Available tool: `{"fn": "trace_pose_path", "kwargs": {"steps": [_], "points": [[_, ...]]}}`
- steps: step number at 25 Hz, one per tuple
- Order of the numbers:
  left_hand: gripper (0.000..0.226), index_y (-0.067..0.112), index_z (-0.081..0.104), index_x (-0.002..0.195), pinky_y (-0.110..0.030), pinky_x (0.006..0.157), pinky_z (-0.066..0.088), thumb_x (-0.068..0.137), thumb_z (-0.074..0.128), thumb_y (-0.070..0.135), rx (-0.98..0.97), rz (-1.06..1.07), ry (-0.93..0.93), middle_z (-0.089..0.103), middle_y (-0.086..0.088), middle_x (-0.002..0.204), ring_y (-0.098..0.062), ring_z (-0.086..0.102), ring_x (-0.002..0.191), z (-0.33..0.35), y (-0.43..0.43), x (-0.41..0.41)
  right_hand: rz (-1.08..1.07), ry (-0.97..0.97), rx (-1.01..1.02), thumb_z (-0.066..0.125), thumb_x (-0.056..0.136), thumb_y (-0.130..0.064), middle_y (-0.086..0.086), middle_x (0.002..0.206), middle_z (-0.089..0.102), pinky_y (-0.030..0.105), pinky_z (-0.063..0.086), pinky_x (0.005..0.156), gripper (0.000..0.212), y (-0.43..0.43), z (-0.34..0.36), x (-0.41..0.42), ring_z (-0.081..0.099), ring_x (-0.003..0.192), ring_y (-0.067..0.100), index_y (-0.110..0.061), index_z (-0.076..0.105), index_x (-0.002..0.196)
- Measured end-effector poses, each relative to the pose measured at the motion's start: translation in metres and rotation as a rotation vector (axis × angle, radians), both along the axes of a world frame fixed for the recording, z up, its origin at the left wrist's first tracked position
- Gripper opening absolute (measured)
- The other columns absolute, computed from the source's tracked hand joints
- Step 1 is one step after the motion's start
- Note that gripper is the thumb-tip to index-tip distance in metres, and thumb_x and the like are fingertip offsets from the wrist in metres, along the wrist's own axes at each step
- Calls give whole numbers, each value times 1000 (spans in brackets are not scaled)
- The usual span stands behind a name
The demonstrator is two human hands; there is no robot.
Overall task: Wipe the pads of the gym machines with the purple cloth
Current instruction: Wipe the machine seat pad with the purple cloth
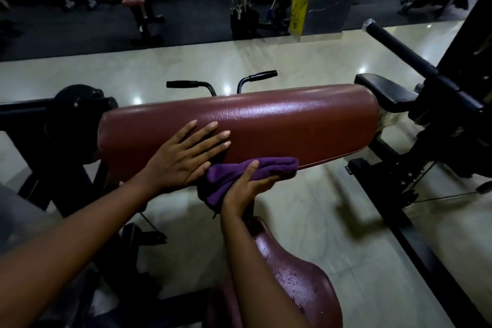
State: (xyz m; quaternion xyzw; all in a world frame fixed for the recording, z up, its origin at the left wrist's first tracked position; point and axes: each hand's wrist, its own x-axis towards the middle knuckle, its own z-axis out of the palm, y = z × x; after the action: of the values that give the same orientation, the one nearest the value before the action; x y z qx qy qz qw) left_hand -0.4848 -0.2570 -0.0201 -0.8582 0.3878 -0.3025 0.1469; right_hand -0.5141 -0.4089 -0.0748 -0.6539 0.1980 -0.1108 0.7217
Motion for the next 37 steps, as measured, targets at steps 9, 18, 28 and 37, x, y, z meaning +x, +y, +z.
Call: {"fn": "trace_pose_path", "kwargs": {"steps": [9,18,28,37], "points": [[51,19,48,133,-37,109,33,97,27,49,-1044,422,597,51,-3,135,-6,38,129,-62,-12,-131,317,-79,-294,49,95,-29,-11,149,7,3,7,106,70,23,-21,-62,14,137,5,-41,-3,141],[45,27,56,116,-25,85,50,93,31,57,-3052,276,1045,63,1,110,-7,64,95,-55,-113,-144,1445,-122,-901,36,98,-40,5,158,10,38,6,118,57,-20,35,-48,4,145,19,-28,12,148],[73,20,42,135,-43,97,33,82,36,71,-3498,84,625,46,-4,140,-29,48,118,-34,-176,-37,871,-879,-1876,29,87,-57,16,149,32,53,30,108,64,-41,102,86,33,135,35,-28,25,144],[107,20,39,140,-36,108,35,58,49,88,-3049,400,408,53,2,134,-18,52,120,-48,-79,-30,730,-1057,-1895,34,86,-59,18,147,36,48,32,106,68,-39,87,101,39,132,34,-28,24,145]]}}
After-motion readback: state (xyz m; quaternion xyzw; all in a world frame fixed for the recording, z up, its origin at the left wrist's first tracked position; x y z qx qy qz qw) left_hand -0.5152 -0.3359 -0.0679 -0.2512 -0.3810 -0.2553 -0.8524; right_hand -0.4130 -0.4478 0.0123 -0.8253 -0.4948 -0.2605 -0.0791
